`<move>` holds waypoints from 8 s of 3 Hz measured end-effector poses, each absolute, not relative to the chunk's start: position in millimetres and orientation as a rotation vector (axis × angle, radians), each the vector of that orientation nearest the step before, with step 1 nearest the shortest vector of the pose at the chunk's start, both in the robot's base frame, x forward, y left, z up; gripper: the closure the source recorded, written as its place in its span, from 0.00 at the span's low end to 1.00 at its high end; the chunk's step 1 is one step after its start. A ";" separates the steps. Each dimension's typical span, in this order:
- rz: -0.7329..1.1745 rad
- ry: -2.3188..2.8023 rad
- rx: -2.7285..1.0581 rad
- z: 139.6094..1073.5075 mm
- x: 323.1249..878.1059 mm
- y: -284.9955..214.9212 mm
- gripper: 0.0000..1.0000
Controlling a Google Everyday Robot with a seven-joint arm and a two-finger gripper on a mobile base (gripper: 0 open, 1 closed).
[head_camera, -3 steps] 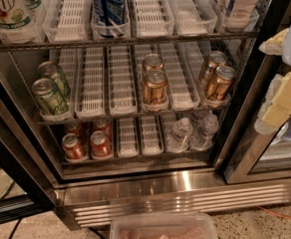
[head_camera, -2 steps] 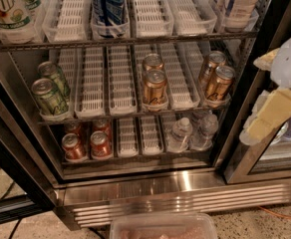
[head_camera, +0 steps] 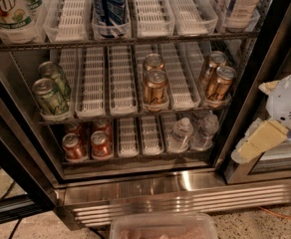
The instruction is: Pick orange can from middle shelf of fridge
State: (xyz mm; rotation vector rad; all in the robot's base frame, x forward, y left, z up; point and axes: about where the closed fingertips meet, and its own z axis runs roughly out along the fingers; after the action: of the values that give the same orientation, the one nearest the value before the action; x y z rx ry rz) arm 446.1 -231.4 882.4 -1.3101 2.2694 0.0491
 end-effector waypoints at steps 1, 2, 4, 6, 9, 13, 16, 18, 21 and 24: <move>0.049 2.269 -1.310 882.4 446.1 -231.4 0.00; 0.069 2.256 -1.214 876.1 447.4 -228.4 0.00; 0.083 2.196 -0.925 842.1 467.2 -212.3 0.06; 0.070 2.123 -0.728 829.6 498.4 -214.8 0.19; 0.081 2.069 -0.633 828.1 510.4 -219.0 0.16; 0.070 1.648 -0.418 825.1 548.5 -216.8 0.06; 0.067 1.692 -0.407 823.9 532.8 -214.8 0.11; 0.093 1.646 -0.387 824.6 533.6 -194.6 0.21; -0.020 1.585 -0.280 817.7 563.1 -194.0 0.23; -0.061 1.563 -0.243 823.4 571.7 -201.0 0.29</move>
Offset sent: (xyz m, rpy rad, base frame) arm 0.0052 0.0053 -0.0214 0.1733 -0.1032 -0.1664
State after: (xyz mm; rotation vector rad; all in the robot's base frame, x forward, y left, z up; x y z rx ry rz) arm 571.7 -201.0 823.4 -0.2434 1.5635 -0.0612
